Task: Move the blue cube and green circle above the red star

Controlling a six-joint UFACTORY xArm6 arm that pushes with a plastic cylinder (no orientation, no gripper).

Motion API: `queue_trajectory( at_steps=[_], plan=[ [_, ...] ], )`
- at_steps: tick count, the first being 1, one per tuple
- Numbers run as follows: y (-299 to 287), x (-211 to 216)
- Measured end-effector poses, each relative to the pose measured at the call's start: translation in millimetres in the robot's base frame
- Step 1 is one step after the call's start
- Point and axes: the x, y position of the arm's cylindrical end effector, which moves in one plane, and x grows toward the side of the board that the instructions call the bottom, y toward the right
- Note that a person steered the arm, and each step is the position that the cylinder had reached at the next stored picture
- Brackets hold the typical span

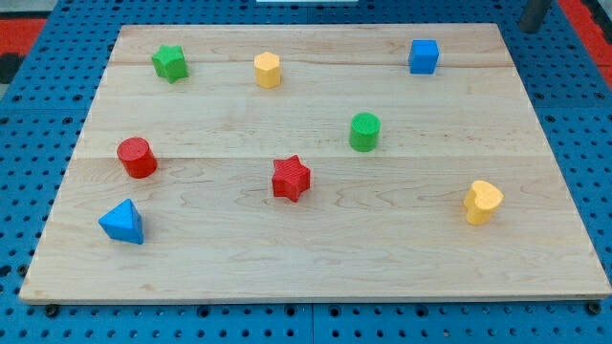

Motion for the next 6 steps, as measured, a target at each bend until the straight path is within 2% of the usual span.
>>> queue_trajectory(
  at_steps=[2,3,4,5,6],
  plan=[
    [-15.2,4.5],
    [-58.1,10.9],
    [-109.6,60.9],
    [-133.1,69.2],
    [-134.1,33.2]
  ],
)
